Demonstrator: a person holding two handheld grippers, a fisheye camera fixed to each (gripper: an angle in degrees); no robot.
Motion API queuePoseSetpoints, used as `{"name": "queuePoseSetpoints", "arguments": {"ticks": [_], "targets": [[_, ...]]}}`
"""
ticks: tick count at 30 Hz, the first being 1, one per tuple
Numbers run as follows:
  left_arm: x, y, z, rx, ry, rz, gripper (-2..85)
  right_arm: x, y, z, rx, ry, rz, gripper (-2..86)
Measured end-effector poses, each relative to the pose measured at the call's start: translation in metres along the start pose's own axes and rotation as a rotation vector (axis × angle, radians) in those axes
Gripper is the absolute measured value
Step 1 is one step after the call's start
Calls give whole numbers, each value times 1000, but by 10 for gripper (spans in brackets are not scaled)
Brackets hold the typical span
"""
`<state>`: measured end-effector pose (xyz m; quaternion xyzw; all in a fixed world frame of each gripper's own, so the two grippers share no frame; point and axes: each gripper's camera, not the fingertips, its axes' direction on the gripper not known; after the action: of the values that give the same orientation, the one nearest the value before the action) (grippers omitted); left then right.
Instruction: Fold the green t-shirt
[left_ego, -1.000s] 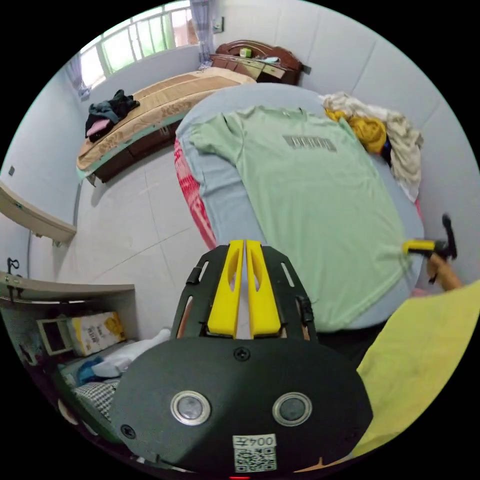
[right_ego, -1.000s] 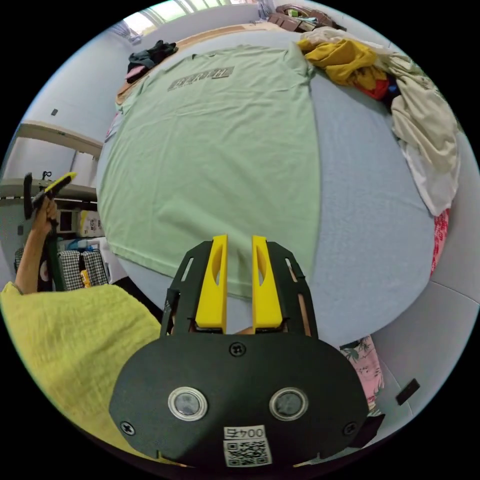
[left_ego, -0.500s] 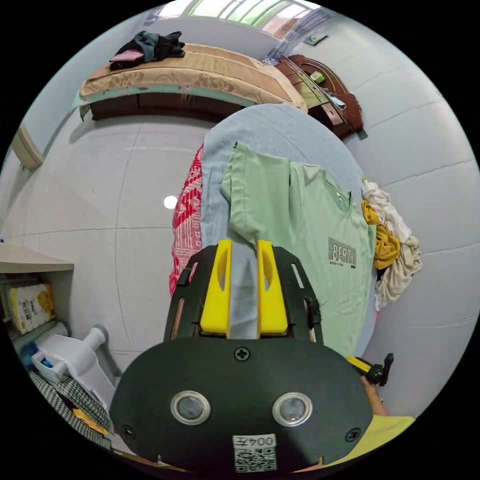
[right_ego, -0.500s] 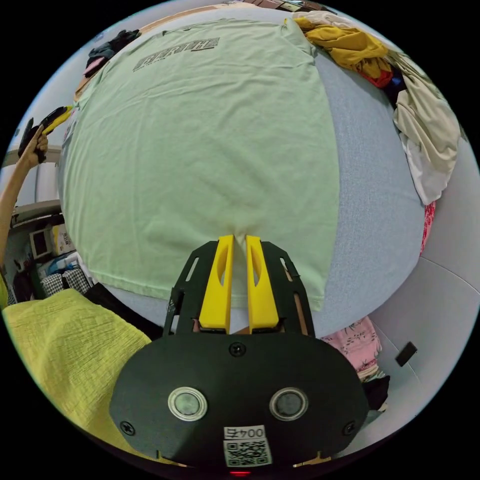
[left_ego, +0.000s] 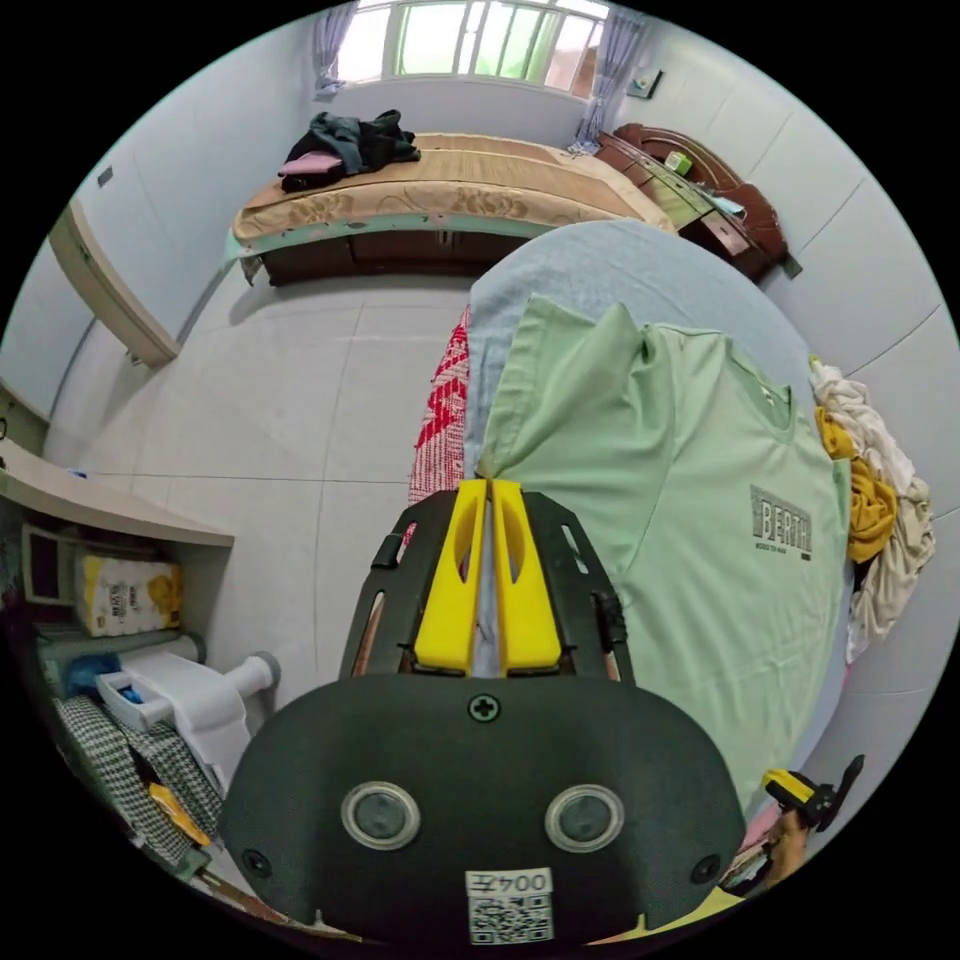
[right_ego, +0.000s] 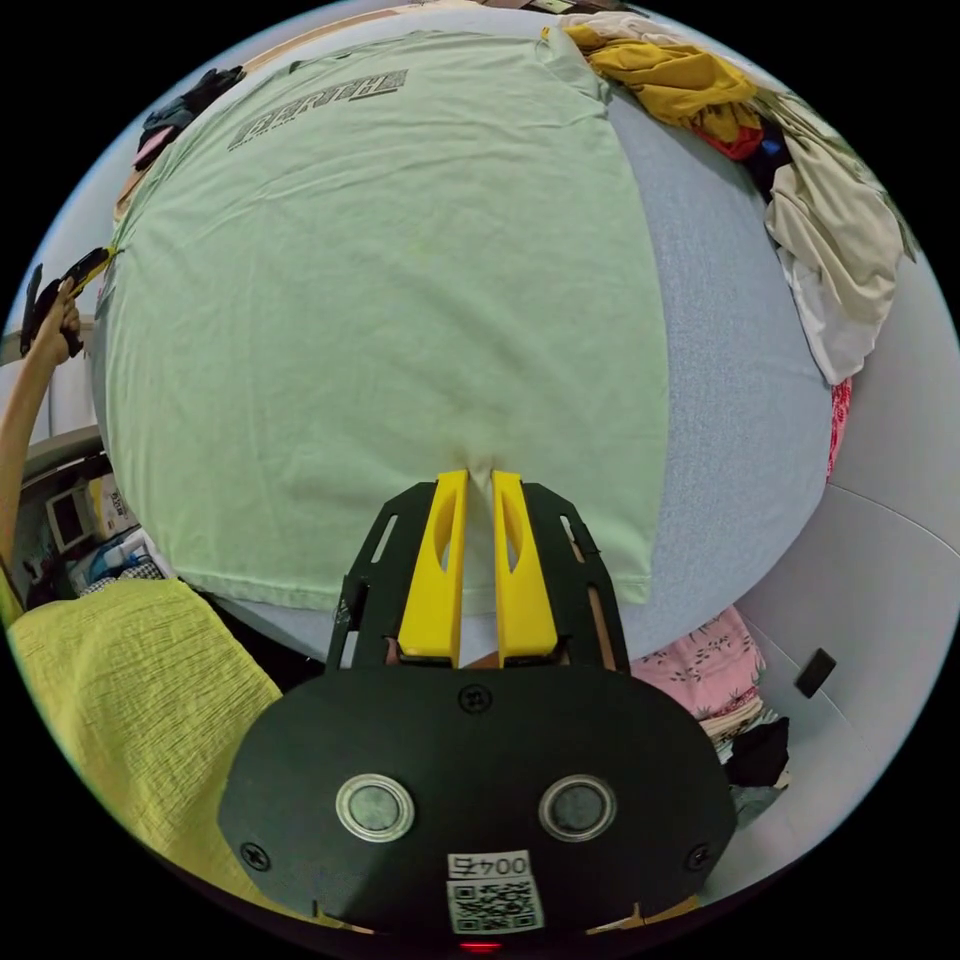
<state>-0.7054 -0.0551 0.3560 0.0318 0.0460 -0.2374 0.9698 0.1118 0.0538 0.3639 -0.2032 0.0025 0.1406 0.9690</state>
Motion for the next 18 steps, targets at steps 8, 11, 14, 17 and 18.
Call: {"name": "queuePoseSetpoints", "arguments": {"ticks": [8,11,14,17,18], "targets": [[27,-3,-38,169,-18,56,4,30,-19,23,75,-39,30,54],[83,18,-52,187,34,274,3,46,-34,25,43,-46,34,52],[150,58,-44,110,114,491,3,80,-57,3,200,-83,30,51],[205,98,-23,38,103,621,3,123,-103,-24,330,-155,-16,62],[213,103,-19,25,94,624,3,140,-128,-34,367,-170,-35,68]]}}
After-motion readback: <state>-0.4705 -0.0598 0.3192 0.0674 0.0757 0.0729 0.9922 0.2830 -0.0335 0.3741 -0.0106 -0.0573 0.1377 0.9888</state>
